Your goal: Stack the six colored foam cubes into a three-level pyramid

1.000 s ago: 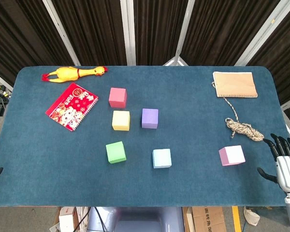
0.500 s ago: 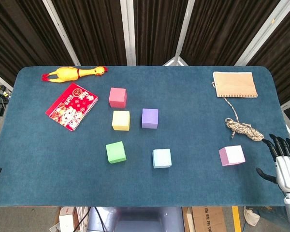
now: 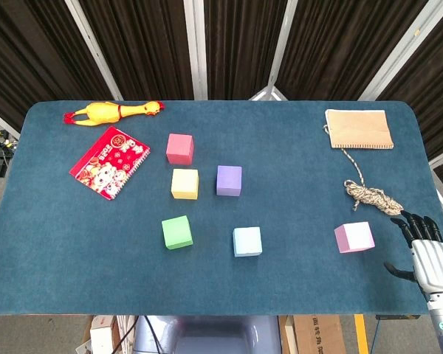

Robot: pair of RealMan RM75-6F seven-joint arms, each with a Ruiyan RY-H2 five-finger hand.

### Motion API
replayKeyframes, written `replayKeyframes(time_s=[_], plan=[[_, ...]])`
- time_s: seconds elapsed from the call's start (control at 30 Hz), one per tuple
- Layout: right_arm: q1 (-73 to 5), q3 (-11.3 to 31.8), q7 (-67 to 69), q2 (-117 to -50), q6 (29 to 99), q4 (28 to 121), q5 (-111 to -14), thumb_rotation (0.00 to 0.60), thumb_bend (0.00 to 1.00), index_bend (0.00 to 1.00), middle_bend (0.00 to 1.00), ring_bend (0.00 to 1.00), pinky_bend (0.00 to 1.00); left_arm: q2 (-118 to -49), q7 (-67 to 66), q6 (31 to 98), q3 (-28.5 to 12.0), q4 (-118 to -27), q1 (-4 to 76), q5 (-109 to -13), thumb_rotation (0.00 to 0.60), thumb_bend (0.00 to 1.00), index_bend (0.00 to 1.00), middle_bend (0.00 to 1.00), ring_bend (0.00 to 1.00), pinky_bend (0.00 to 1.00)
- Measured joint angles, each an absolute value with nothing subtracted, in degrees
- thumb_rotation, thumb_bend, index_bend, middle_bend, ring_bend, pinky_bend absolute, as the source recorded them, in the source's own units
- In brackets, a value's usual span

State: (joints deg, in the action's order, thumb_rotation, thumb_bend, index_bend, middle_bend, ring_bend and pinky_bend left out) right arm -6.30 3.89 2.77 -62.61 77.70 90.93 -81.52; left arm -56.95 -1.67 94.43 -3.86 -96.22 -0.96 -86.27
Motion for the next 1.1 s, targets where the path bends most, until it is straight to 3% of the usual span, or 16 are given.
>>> replayKeyframes(time_s=[0.53,1.1], plan=[[-12.21,3.31,0.78,-62.83,67.47,90.5,-81.04,0.6,0.18,0.18,0.1,0.08,0.04,-57.42,-3.53,91.33,-4.14,-96.62,0.01,-83.96,0.6,0.24,0.14,0.03,0.0,0.05],[-11.43,3.61,-2.11,-61.52,71.52,96.12,-81.12,0.6,0.18,0.18,0.1,0.08,0.04,-57.76,-1.93,88.9,-4.76,-94.98,1.29,-82.42,0.6,0.24,0.14,0.03,0.0,0.05]])
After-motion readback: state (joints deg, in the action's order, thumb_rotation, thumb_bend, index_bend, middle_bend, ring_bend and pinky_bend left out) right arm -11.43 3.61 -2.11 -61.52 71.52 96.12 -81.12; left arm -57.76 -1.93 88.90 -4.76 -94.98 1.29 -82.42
